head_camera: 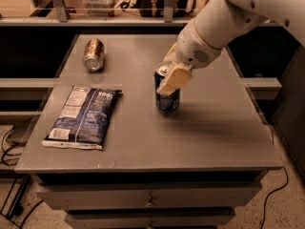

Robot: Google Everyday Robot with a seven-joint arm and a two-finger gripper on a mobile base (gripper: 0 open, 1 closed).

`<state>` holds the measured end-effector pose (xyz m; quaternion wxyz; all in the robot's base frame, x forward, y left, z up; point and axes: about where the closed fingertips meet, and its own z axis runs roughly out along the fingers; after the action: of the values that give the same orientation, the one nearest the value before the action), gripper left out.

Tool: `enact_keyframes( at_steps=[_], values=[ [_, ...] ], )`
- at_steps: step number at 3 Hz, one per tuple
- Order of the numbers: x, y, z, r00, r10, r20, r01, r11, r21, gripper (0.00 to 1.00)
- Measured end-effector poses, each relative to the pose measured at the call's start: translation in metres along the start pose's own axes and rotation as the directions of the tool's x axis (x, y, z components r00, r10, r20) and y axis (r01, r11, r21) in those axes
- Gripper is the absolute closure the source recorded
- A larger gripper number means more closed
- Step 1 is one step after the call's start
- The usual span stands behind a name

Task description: Pick pepsi can

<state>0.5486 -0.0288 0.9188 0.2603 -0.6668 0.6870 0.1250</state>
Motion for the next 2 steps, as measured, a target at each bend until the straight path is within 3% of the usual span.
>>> enact_keyframes(
  at_steps=[1, 2],
  values=[
    [-0.015, -0.008, -0.032, 0.999, -0.035, 0.01, 0.035, 0.999, 0.028, 1.0],
    [-0.033, -0.02, -0.077, 0.995, -0.09, 0.038, 0.086, 0.9927, 0.084, 1.0]
  ],
)
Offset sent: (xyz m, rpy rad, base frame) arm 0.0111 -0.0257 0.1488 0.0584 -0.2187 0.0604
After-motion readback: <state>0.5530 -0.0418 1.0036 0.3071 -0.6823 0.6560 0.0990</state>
